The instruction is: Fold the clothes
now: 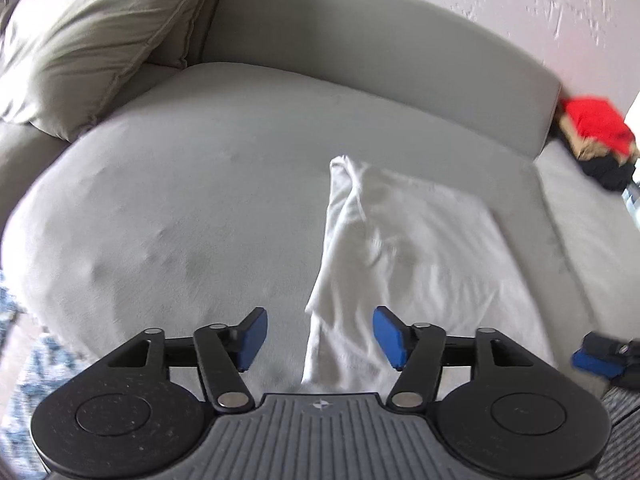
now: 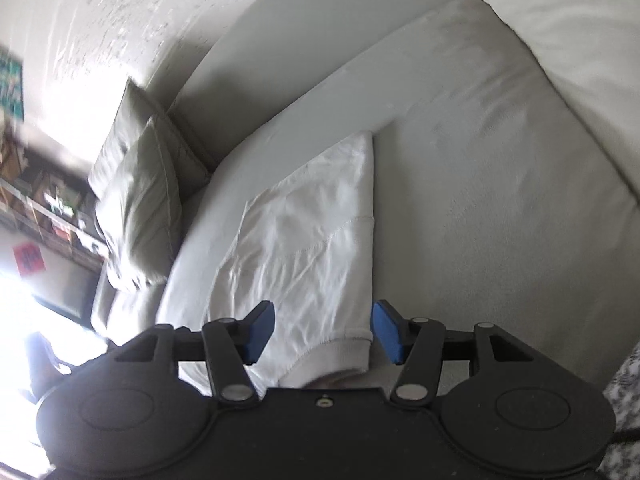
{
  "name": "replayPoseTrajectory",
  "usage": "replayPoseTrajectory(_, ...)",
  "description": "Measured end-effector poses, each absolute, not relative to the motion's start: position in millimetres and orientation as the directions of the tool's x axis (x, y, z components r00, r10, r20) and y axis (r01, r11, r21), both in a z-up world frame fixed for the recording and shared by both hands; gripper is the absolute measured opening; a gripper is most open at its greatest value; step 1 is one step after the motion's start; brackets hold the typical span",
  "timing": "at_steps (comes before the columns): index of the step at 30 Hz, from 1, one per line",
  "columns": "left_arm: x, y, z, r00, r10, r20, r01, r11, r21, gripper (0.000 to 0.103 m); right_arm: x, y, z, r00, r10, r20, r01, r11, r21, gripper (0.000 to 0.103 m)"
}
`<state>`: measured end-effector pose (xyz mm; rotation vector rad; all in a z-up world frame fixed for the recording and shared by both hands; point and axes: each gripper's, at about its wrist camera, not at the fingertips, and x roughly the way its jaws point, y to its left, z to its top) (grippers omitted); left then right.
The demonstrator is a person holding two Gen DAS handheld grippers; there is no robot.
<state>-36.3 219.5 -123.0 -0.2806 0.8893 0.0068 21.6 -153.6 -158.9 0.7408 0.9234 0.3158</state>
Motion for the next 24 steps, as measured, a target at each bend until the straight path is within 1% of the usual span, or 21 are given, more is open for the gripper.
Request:
replayPoseTrajectory(4, -10, 242, -129, 0.614, -0.196, -0.765, -0.144, 0.925, -0.353, 0.066, 38, -161, -171, 0.568, 0.576, -0.589, 0.117, 0.651, 0.75, 0.055)
replayPoseTrajectory(6, 2, 251, -138, 0.584, -0.243, -0.774, -0.154, 0.904, -0.4, 0.069, 45, -164, -179, 0.566, 0.584, -0.582, 0.152, 0.62, 0.77, 0.061)
replayPoseTrajectory(7, 9, 255, -142, 0.568, -0.269, -0.778, -0.157, 0.892, -0.424, 0.069, 49, -165, -183, 0.562, 0.59, -0.579, 0.164, 0.607, 0.778, 0.069)
replayPoseTrajectory(10, 22, 261, -155, 0.524, -0.348, -0.777, -0.149, 0.861, -0.486, 0.071, 58, -166, -193, 0.552, 0.606, -0.573, 0.189, 0.578, 0.794, 0.069)
replayPoseTrajectory(11, 24, 261, -157, 0.518, -0.37, -0.771, -0.139, 0.853, -0.502, 0.069, 61, -166, -196, 0.548, 0.611, -0.571, 0.197, 0.57, 0.798, 0.069)
replayPoseTrajectory(12, 27, 260, -159, 0.511, -0.399, -0.761, -0.124, 0.842, -0.525, 0.069, 64, -166, -199, 0.547, 0.614, -0.569, 0.198, 0.566, 0.8, 0.066)
replayPoseTrajectory(13, 29, 259, -161, 0.503, -0.429, -0.75, -0.11, 0.829, -0.548, 0.068, 67, -166, -201, 0.546, 0.617, -0.567, 0.199, 0.563, 0.803, 0.061)
replayPoseTrajectory(14, 33, 258, -164, 0.489, -0.461, -0.741, -0.095, 0.816, -0.57, 0.067, 71, -166, -205, 0.54, 0.624, -0.564, 0.204, 0.554, 0.807, 0.052)
replayPoseTrajectory(15, 36, 256, -166, 0.475, -0.488, -0.732, -0.084, 0.803, -0.59, 0.066, 74, -166, -208, 0.534, 0.632, -0.561, 0.209, 0.545, 0.812, 0.047)
replayPoseTrajectory(17, 43, 254, -171, 0.455, -0.502, -0.736, -0.088, 0.797, -0.597, 0.064, 81, -169, -215, 0.524, 0.644, -0.557, 0.226, 0.525, 0.82, 0.041)
replayPoseTrajectory(24, 67, 256, -186, 0.411, -0.559, -0.72, -0.122, 0.749, -0.651, 0.064, 105, -168, -221, 0.51, 0.649, -0.564, 0.225, 0.533, 0.816, 0.041)
